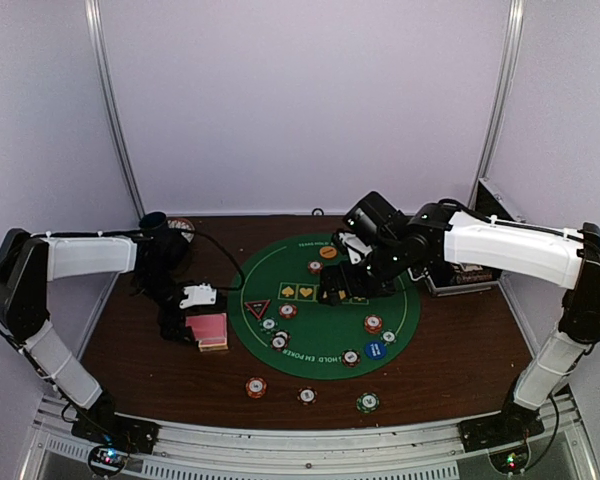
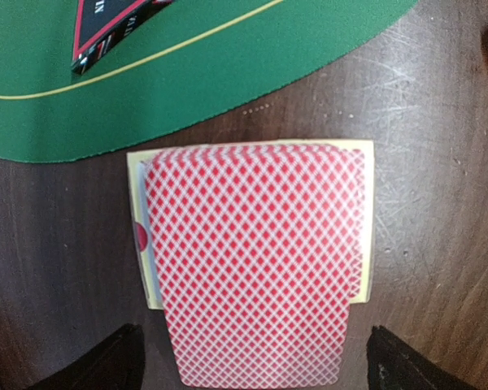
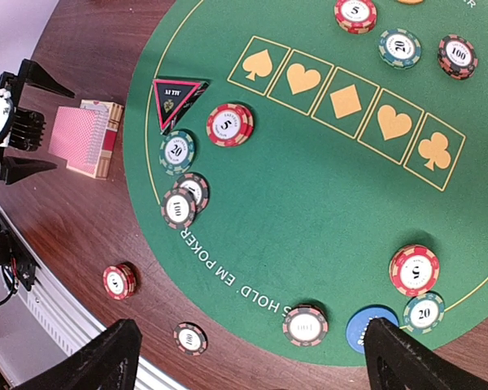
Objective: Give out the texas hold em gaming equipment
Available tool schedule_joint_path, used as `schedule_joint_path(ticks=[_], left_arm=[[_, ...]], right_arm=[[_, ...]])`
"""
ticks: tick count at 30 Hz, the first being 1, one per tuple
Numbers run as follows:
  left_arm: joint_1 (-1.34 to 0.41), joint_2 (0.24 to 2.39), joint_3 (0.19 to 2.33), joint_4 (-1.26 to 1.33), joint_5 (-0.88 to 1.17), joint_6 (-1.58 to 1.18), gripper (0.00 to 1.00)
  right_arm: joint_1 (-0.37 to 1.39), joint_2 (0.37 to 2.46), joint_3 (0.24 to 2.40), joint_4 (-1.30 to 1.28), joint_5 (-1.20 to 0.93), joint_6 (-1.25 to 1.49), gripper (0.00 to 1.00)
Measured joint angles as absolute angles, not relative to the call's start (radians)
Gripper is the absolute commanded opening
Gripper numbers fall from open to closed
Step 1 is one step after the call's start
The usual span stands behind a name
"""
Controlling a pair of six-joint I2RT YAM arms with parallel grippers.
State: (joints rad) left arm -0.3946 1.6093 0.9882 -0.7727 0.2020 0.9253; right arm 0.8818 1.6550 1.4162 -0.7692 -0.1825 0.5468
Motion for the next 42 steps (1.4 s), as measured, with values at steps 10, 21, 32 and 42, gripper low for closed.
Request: schedule_joint_path(ticks=[10, 21, 32, 42], left_arm=[[-0.395, 1.611, 0.965, -0.747, 0.197, 0.937, 0.98], [-0.397, 1.616, 0.908, -0.649, 0.152, 0.937, 0.97], [-0.397, 1.621, 0.892, -0.591, 0.149, 0.938, 0.97], [-0.397, 1.632, 0.892, -0.582, 0.153, 0.961, 0.98]], right_arm=[[0.893, 1.655, 1.419, -0.775, -0.182, 0.545, 0.99], [0.899, 1.655, 1.42, -0.775, -0.182, 0.546, 0.99], [0.901, 1.655, 1.42, -0.775, -0.182, 0.545, 1.0], [0.904, 1.655, 1.42, -0.774, -0.181, 0.546, 0.99]])
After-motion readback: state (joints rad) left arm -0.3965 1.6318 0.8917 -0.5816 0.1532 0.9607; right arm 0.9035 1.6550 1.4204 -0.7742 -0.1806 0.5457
